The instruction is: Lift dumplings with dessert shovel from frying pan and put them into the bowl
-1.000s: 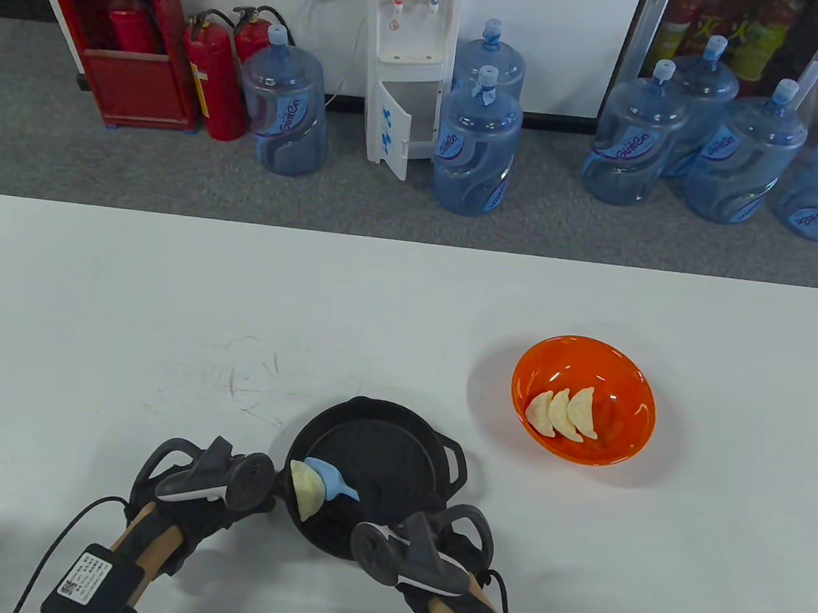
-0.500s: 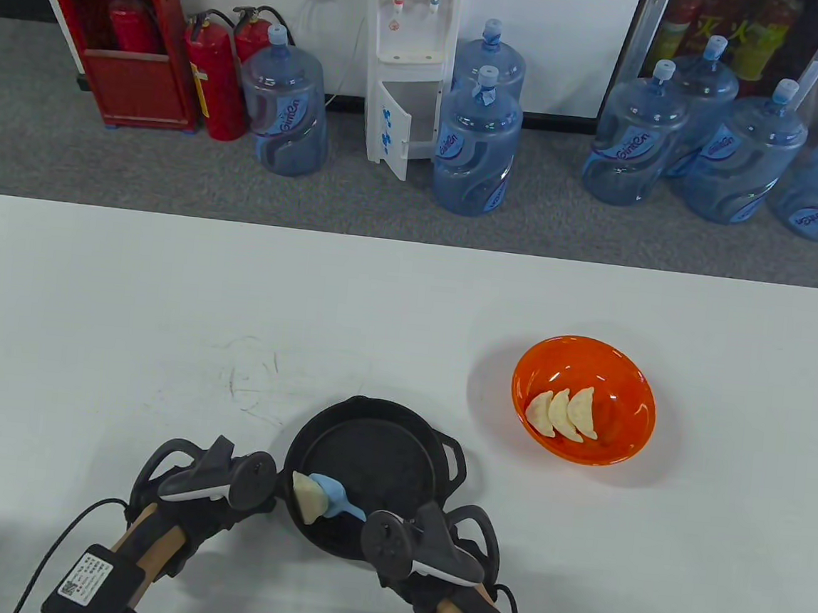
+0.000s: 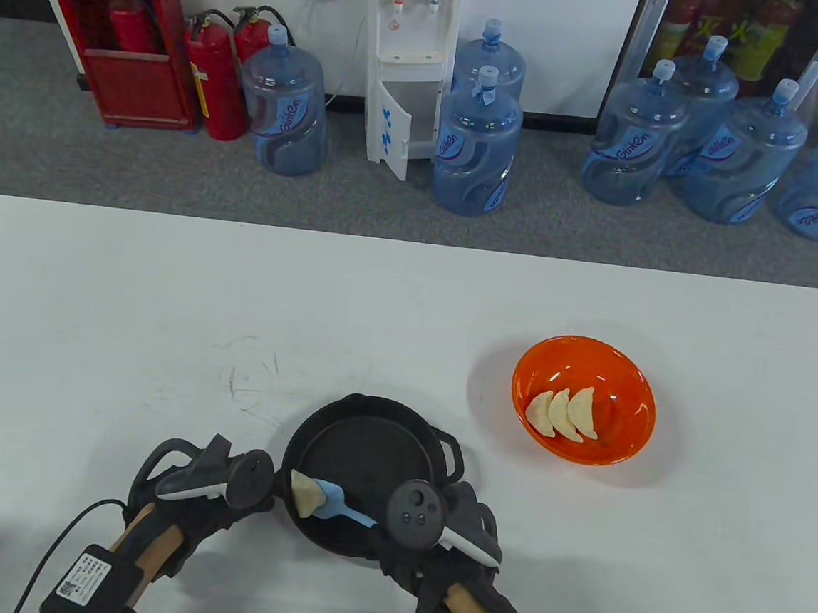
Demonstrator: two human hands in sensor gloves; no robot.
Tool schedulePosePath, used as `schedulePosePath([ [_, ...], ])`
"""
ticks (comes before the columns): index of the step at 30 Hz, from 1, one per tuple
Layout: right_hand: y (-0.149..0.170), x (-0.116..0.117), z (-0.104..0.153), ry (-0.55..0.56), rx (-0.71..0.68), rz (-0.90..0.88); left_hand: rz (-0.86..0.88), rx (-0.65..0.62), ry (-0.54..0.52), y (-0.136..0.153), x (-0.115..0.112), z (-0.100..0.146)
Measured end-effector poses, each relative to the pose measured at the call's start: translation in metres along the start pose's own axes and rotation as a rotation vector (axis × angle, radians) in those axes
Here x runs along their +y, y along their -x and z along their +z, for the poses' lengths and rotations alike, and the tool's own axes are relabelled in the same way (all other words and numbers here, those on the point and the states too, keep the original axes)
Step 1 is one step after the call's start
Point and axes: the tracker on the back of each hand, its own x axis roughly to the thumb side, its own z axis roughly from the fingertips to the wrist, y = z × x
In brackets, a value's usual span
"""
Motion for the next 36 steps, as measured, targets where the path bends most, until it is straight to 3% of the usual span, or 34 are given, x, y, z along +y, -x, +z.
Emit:
schedulePosePath([
  [8,0.020,-0.008,-0.001,-0.003,-0.017,-0.207,0.003,-0.002,0.000,0.001,0.000,0.001],
  [27,0.062,-0.050,0.020,0.239,0.042,-0.370,0.013,-0.011,0.012,0.002,0.000,0.001],
  [36,0.097,-0.080,0.048,0.380,0.115,-0.421,0.017,-0.013,0.015,0.003,0.000,0.001],
])
